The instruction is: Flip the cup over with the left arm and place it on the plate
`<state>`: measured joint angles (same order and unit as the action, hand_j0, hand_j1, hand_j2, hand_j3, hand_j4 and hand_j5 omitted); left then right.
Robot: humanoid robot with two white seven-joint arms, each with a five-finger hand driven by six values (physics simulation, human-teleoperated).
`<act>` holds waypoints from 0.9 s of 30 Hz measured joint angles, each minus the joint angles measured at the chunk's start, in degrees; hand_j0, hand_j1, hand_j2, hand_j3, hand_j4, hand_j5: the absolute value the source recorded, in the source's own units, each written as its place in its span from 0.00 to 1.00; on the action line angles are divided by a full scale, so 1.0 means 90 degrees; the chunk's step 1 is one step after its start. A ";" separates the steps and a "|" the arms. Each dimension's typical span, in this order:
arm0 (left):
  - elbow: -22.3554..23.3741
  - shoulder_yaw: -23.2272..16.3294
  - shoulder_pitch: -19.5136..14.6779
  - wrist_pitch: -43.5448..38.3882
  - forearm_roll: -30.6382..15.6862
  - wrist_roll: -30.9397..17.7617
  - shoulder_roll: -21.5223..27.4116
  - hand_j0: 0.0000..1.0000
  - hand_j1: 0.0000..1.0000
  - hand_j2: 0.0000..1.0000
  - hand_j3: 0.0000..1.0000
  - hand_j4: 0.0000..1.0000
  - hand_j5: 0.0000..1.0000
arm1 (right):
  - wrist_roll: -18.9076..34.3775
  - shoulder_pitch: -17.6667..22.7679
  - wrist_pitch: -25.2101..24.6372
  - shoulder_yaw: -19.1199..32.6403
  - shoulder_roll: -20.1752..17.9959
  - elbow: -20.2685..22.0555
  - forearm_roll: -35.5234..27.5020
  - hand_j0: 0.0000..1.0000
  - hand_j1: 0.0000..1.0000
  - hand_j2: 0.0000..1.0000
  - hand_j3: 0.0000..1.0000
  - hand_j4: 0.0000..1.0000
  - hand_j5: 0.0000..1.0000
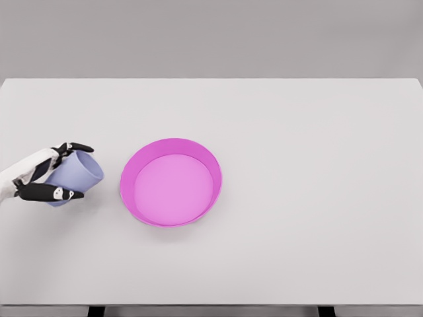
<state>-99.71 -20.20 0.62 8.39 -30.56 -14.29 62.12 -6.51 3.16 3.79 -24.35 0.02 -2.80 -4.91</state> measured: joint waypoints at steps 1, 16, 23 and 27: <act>-0.0004 0.0013 0.0000 0.0201 -0.0035 0.0091 0.0001 0.58 0.58 0.58 0.58 0.58 0.58 | 0.0000 0.0000 0.0000 0.0000 0.0000 0.0000 0.0000 1.00 1.00 1.00 1.00 1.00 1.00; -0.0139 -0.0183 -0.0507 0.2092 -0.0427 0.1284 -0.1614 0.59 0.59 0.59 0.59 0.59 0.59 | 0.0000 0.0000 0.0000 -0.0001 0.0001 0.0001 0.0001 1.00 1.00 1.00 1.00 1.00 1.00; -0.0096 -0.0837 -0.1025 0.2279 0.0273 0.1613 -0.3009 0.60 0.60 0.60 0.60 0.60 0.60 | 0.0000 0.0000 0.0001 0.0000 0.0000 0.0000 0.0000 1.00 1.00 1.00 1.00 1.00 1.00; -0.0023 -0.0939 -0.1016 0.2648 0.1165 0.2558 -0.3538 0.61 0.61 0.61 0.61 0.61 0.61 | 0.0000 0.0000 0.0001 0.0000 0.0000 0.0000 0.0000 1.00 1.00 1.00 1.00 1.00 1.00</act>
<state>-99.92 -28.66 -8.53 32.22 -20.07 8.73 30.28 -6.51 3.16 3.80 -24.35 0.02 -2.80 -4.91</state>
